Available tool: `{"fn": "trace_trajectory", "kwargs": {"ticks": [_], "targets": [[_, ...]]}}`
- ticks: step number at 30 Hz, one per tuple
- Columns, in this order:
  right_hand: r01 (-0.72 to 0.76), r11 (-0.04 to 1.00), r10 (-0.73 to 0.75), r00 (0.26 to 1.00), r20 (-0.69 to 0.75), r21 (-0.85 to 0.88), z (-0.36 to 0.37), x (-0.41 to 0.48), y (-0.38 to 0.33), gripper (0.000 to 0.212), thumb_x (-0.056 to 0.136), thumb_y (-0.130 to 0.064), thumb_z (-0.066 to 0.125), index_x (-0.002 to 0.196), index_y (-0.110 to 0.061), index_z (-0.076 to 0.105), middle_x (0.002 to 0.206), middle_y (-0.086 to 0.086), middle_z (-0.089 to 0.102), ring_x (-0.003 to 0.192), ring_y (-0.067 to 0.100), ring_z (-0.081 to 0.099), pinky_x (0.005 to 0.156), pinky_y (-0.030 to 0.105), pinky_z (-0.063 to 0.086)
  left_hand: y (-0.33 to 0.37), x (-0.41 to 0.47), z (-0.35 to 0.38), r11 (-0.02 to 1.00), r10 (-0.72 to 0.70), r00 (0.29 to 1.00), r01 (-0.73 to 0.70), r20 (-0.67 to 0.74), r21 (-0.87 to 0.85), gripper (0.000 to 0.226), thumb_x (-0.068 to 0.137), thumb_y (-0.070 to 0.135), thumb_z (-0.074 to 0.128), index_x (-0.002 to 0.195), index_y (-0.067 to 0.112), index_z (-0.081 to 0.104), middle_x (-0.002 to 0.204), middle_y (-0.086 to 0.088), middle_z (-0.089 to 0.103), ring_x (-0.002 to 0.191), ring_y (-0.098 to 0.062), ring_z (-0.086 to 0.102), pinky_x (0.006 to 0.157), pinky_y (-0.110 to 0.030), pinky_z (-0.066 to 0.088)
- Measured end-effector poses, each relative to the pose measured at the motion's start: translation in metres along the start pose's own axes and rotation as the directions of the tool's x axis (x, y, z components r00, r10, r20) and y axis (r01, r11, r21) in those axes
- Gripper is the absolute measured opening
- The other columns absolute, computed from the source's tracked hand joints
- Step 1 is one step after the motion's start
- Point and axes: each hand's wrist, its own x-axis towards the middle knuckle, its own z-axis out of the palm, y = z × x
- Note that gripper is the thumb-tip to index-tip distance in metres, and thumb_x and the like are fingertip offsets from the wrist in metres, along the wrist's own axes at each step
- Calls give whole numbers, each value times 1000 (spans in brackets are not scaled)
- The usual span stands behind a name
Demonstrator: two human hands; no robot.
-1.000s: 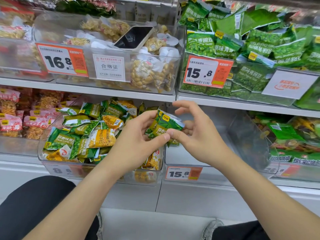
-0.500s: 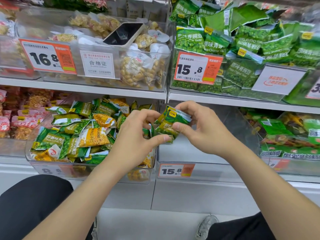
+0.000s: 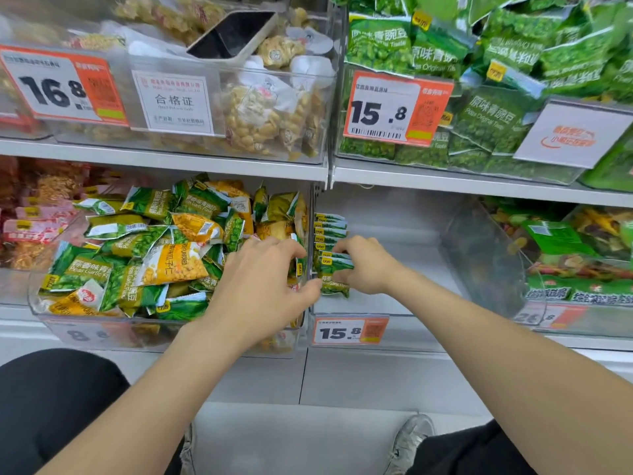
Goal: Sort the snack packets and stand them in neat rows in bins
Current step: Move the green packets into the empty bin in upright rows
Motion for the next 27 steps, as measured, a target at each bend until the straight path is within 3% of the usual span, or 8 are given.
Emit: {"fn": "trace_trajectory", "kwargs": {"ticks": [7, 12, 15, 18, 20, 22, 25, 27], "targets": [[42, 998, -33, 986, -166, 51, 3, 12, 9, 61, 78, -39, 92, 130, -18, 68, 131, 5, 69, 123, 27, 61, 97, 36, 51, -2, 3, 1, 999, 23, 1000, -23, 8, 23, 51, 90, 61, 62, 133, 34, 63, 125, 11, 68, 124, -21, 54, 104, -47, 45], [-116, 990, 131, 970, -205, 84, 9, 8, 3, 71, 74, -49, 93, 120, -16, 50, 107, 9, 61, 99, 36, 64, 75, 41, 56, -5, -2, -4, 995, 54, 998, -56, 29, 85, 59, 93, 73, 51, 136, 35, 61, 126, 8, 67, 125, -22, 53, 102, -47, 48], [-157, 956, 206, 961, -186, 249, 14, 4, -8, 57, 79, -34, 91, 109, -17, 46, 92, 10, 62, 80, 31, 70, 66, 41, 59, -7, -5, -13, 986, 78, 997, -78, 4, 146, 60, 98, 71, 43, 137, 30, 61, 125, 5, 66, 122, -22, 54, 99, -44, 49], [-161, 933, 199, 976, -87, 322, 9, 0, -14, 34, 87, -20, 80, 107, -19, 52, 93, 10, 69, 91, 28, 70, 73, 35, 56, -17, -6, -22, 991, 65, 998, -62, -17, 118, 42, 102, 49, 53, 138, 28, 59, 124, 6, 66, 119, -20, 58, 98, -42, 51], [-140, 953, 148, 989, -8, 268, -1, -10, -19, 15, 93, -8, 67, 104, -16, 64, 90, 1, 66, 96, 27, 65, 78, 30, 50, -26, -6, -27, 990, 48, 999, -50, 17, 130, 39, 98, 36, 64, 136, 29, 59, 123, 7, 66, 117, -19, 60, 98, -43, 54], [-72, 990, 73, 997, -4, 120, -8, -20, -25, 20, 94, -1, 58, 105, -11, 70, 94, 4, 67, 94, 29, 65, 80, 35, 53, -32, -6, -32, 982, 40, 997, -52, 69, 180, 44, 94, 36, 71, 136, 31, 60, 126, 9, 67, 118, -18, 61, 100, -42, 53], [-15, 999, 8, 983, -185, -32, -14, -38, -44, 31, 89, 1, 51, 110, -16, 68, 102, 15, 69, 90, 38, 65, 78, 46, 58, -37, -7, -37, 954, 38, 991, -75, 131, 292, 52, 92, 48, 70, 140, 37, 57, 131, 12, 65, 127, -18, 55, 108, -44, 42], [85, 993, -48, 925, -378, 83, -18, -50, -62, 29, 89, -1, 50, 105, -21, 64, 98, 7, 69, 89, 32, 63, 76, 42, 54, -40, -9, -38, 943, 15, 984, -72, 176, 324, 56, 91, 54, 69, 142, 34, 56, 131, 9, 64, 129, -20, 52, 108, -44, 38]]}}
